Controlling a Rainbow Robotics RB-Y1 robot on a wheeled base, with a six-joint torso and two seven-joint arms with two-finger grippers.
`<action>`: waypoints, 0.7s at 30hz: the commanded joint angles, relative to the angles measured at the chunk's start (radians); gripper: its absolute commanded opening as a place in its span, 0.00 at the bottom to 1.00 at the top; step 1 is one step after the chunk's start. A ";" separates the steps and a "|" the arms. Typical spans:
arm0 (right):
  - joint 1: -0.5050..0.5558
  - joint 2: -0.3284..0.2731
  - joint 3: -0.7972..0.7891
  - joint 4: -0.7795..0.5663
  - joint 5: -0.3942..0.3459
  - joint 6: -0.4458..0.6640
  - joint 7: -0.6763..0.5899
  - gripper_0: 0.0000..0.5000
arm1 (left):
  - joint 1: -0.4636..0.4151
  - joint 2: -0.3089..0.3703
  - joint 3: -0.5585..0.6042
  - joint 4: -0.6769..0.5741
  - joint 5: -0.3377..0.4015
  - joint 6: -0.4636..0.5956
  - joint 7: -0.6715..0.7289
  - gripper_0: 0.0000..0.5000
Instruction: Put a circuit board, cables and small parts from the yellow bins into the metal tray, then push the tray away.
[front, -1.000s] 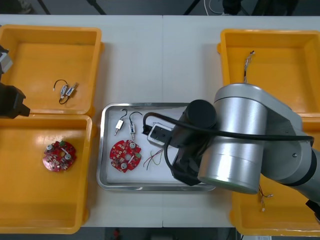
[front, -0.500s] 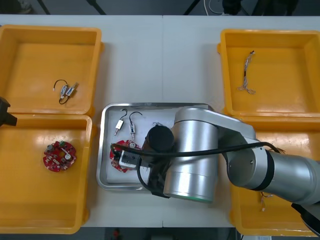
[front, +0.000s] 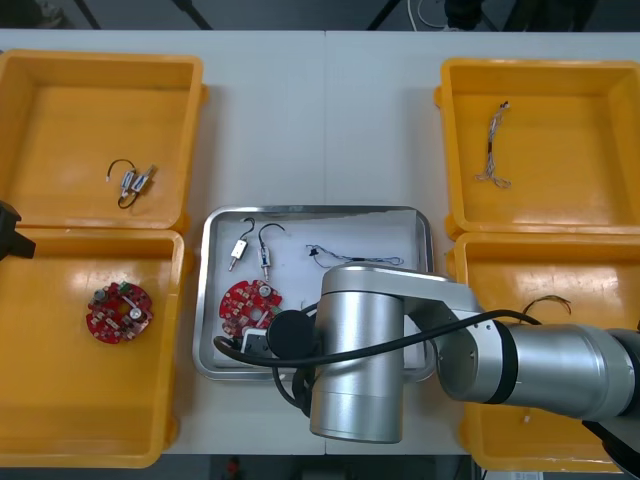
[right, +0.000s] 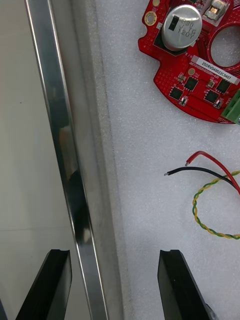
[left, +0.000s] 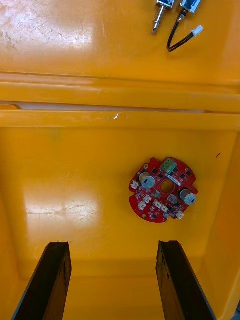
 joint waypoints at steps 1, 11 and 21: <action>-0.031 0.045 0.041 0.033 0.024 -0.040 0.041 1.00 | 0.021 0.049 0.038 -0.027 0.002 -0.009 -0.116 1.00; -0.031 0.048 0.074 0.074 0.053 -0.086 0.041 1.00 | 0.021 0.049 0.038 -0.027 0.001 -0.007 -0.116 1.00; -0.034 0.048 0.076 0.074 0.059 -0.076 0.033 0.24 | 0.021 0.049 0.038 -0.027 0.001 -0.007 -0.116 1.00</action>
